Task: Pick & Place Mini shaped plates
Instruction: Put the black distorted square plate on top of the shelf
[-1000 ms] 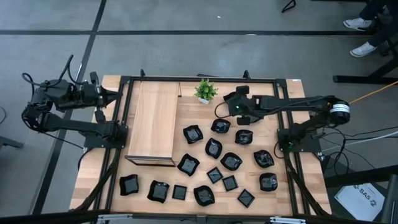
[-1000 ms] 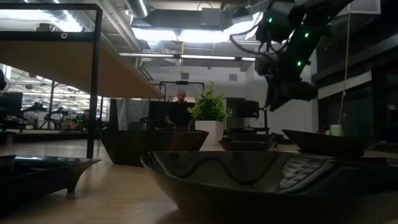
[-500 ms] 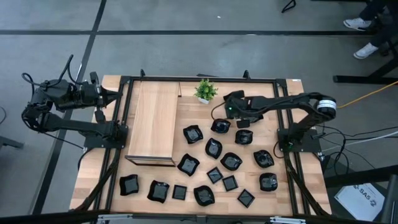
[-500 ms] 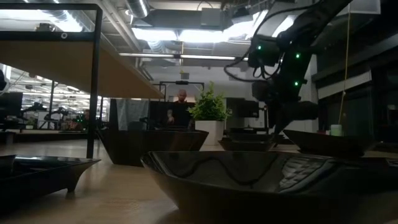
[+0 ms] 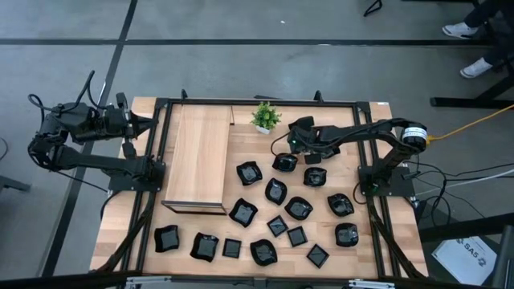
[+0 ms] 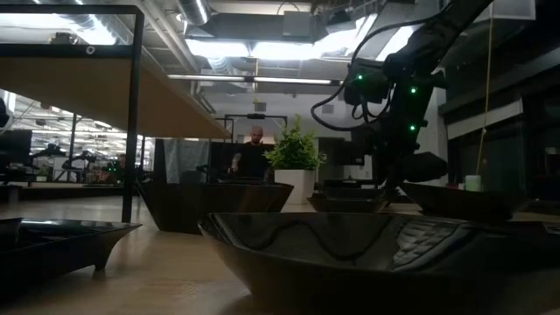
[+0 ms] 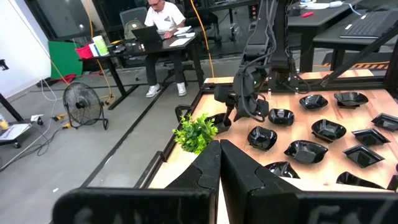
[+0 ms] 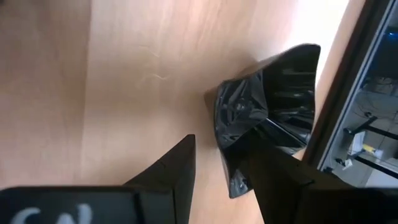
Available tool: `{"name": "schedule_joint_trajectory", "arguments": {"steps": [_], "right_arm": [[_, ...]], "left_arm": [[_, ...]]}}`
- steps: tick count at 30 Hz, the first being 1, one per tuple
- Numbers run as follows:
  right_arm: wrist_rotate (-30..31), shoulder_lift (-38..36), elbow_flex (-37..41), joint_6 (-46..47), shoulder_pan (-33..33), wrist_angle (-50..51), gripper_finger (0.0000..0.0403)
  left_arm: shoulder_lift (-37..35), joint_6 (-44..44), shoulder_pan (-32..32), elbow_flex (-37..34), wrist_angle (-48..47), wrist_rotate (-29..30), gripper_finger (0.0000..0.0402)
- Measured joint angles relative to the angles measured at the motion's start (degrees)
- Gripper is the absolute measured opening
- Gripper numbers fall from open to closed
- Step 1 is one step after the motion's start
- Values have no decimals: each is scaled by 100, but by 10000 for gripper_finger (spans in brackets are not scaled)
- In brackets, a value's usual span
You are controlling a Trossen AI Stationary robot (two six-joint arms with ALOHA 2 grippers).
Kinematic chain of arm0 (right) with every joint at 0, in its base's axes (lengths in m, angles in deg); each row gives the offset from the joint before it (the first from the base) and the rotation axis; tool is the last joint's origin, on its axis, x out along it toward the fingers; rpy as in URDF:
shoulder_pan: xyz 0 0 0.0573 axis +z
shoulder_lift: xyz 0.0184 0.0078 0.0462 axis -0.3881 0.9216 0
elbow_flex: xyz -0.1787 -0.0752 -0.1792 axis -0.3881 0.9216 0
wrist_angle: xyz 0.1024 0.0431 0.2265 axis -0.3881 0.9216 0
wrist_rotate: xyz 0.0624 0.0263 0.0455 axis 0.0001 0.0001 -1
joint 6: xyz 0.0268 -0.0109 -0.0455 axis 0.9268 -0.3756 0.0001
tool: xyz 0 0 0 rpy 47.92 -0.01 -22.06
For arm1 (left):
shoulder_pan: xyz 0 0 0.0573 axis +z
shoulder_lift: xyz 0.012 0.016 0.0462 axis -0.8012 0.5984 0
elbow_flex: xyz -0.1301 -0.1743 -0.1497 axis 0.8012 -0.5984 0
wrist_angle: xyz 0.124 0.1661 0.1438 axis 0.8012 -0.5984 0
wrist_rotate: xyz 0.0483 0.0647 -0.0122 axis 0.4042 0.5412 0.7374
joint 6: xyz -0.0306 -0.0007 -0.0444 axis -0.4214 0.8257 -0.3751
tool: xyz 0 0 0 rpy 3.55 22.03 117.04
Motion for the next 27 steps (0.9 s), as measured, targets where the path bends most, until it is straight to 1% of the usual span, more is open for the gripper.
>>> {"name": "schedule_joint_trajectory", "arguments": {"steps": [4, 9, 14, 19, 23, 27], "right_arm": [[-266, 0, 0, -13, -69, -6, 139], [-88, 2, 0, 2, -73, -70, 138], [-387, 2, 0, 6, -131, -99, 117], [-428, 2, 0, 15, -227, -145, 95], [-479, 2, 0, 17, -250, -210, 87], [-782, 8, 0, 16, -282, -217, 84]], "left_arm": [[0, 0, 0, -1, 0, -1, 4], [0, 2, 2, -2, 0, 0, 4], [0, 0, 0, -1, 0, 0, 4], [0, 0, 1, -2, 0, 0, 4], [0, 1, 1, 0, 0, -1, 4], [0, 0, 2, 0, 0, 0, 4]]}}
